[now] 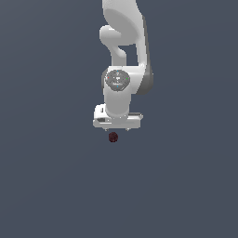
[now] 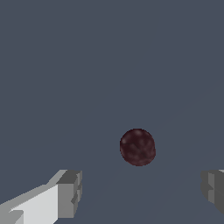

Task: Pick up the object and move it to a goal position.

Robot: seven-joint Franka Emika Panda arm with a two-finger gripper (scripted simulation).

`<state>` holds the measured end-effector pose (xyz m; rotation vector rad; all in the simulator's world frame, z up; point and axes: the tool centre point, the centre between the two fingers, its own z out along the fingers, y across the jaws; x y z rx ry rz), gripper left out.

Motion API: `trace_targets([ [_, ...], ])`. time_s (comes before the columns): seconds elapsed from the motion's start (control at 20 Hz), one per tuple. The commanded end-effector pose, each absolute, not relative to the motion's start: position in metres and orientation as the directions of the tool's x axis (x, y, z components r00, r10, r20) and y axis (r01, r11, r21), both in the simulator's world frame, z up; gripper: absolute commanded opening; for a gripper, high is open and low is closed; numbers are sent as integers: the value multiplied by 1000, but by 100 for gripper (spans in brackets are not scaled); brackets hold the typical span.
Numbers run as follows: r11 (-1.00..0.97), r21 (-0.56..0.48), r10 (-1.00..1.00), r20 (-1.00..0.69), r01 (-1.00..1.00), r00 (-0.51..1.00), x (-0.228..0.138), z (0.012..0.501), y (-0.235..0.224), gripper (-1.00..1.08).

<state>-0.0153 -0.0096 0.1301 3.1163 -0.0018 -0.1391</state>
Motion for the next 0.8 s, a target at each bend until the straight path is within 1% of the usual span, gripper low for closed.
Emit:
trace_targets([
  [0.0,-1000,22,-2,-89,0,996,-15,130,-10,100],
  [0.4,-997,19,-71,-107,-70,992,-22,132,-31,100],
  [0.75,-997,20,-73,-108,-72,991,-22,132,-31,100],
])
